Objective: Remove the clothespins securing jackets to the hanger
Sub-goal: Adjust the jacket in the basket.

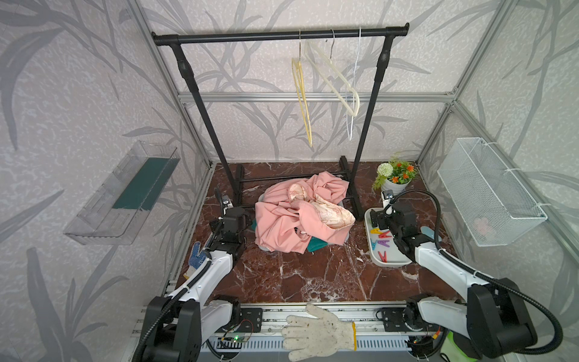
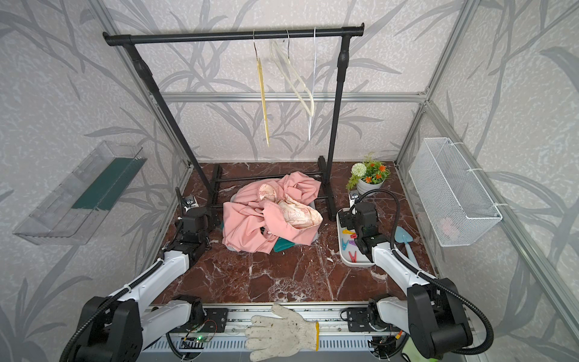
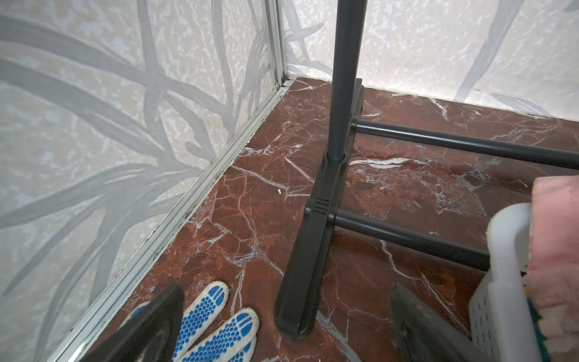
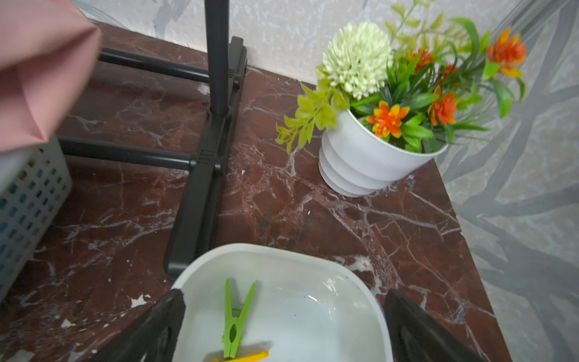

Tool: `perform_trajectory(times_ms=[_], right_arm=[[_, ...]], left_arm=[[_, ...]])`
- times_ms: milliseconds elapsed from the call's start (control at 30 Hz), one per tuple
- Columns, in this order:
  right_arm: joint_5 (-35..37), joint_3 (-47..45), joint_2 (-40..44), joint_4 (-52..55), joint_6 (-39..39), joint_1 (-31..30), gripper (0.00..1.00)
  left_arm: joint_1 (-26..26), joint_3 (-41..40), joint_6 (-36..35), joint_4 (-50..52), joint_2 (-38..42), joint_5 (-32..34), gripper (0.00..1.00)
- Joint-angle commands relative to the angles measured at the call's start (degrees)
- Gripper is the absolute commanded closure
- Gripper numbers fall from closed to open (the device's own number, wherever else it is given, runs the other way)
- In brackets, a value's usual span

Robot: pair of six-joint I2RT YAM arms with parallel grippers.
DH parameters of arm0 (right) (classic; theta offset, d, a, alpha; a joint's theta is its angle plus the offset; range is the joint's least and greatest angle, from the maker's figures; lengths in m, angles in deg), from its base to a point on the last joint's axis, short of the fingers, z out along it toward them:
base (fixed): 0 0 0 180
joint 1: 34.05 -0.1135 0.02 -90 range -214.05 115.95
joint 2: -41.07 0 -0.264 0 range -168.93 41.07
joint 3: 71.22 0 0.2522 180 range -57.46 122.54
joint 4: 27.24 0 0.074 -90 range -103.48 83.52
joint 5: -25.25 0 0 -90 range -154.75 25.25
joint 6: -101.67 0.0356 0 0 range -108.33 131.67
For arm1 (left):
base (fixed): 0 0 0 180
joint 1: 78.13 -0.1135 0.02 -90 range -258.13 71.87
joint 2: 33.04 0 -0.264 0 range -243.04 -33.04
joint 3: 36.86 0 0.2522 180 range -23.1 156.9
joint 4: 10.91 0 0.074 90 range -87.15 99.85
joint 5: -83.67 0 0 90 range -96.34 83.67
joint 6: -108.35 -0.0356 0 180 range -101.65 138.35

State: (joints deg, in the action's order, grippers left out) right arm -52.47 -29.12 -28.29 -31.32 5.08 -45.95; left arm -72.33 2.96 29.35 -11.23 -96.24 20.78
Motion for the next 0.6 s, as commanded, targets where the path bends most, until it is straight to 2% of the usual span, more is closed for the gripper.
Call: perform_trajectory(times_ms=[0,233,367,567], right_arm=[[-1.6,-2.1,-2.0,-13.6,0.9,1.0,0.01],[-5.6,-3.7,-5.0,-16.2,0.8,3.3,0.02],[-7.3,-6.2,-7.9,-21.6,2.0,4.7,0.02],[-8.3,-6.1,-11.0,-23.7,1.5,4.8,0.04]], left_arm=[[-1.3,-2.4,-3.4,-10.8,-1.5,-2.8,0.01],[-5.0,-3.6,-3.0,-17.2,-5.9,-10.2,0.01],[-6.0,-2.8,-3.9,-19.5,-10.6,-11.1,0.01],[-6.5,-3.0,-4.6,-24.5,-15.7,-11.8,0.01]])
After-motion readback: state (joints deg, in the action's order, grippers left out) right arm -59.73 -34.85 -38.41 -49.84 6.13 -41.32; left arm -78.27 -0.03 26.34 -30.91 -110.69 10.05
